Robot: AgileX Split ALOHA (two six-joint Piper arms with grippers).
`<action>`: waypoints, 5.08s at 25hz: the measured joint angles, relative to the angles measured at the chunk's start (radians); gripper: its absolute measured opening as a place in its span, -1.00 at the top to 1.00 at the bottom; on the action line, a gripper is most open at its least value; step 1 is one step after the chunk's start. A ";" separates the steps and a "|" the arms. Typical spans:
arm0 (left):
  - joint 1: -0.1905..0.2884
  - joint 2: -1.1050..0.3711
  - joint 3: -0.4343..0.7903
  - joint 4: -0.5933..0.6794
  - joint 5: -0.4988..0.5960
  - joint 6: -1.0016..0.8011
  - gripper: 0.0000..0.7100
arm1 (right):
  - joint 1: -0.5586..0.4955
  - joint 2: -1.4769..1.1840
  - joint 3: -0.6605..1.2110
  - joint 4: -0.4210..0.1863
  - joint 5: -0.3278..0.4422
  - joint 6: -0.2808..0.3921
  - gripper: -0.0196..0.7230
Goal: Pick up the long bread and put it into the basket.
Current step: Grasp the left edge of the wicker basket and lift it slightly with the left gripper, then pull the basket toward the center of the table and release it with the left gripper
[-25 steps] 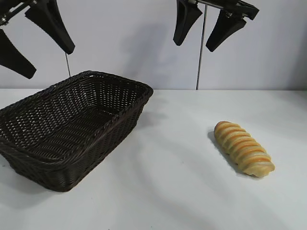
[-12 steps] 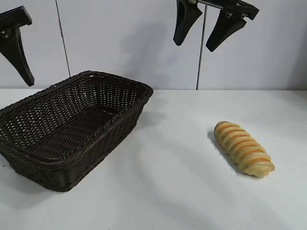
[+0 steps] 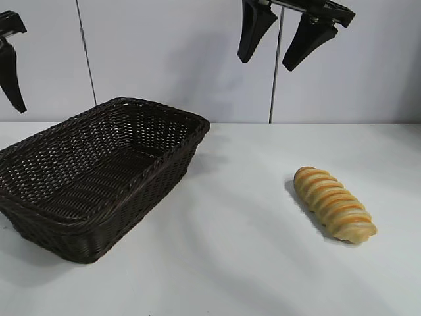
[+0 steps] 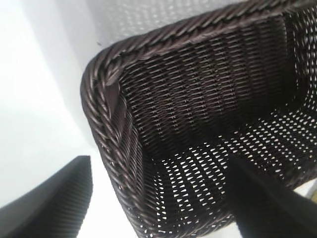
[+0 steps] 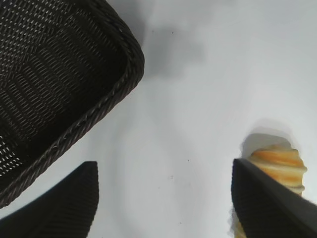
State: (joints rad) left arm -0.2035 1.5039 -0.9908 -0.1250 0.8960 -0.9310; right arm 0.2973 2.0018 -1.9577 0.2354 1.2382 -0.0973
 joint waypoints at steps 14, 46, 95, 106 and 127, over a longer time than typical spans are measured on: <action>0.000 0.000 0.044 -0.048 -0.091 0.002 -0.52 | 0.000 0.000 0.000 0.000 0.000 0.000 -0.51; 0.000 0.171 0.140 -0.104 -0.328 0.026 -0.52 | 0.000 0.000 0.000 0.000 0.000 0.000 -0.51; 0.024 0.149 -0.022 -0.194 -0.136 0.356 0.71 | 0.000 0.000 0.000 -0.008 0.000 0.000 -0.51; 0.095 0.353 -0.249 -0.326 0.123 0.937 0.71 | 0.000 0.000 0.000 -0.008 0.000 0.000 -0.51; 0.095 0.671 -0.642 -0.316 0.279 1.124 0.71 | 0.000 0.000 0.000 -0.008 0.001 0.000 -0.51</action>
State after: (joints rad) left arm -0.1087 2.1750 -1.6325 -0.4410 1.1753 0.1928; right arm 0.2973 2.0018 -1.9577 0.2278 1.2388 -0.0973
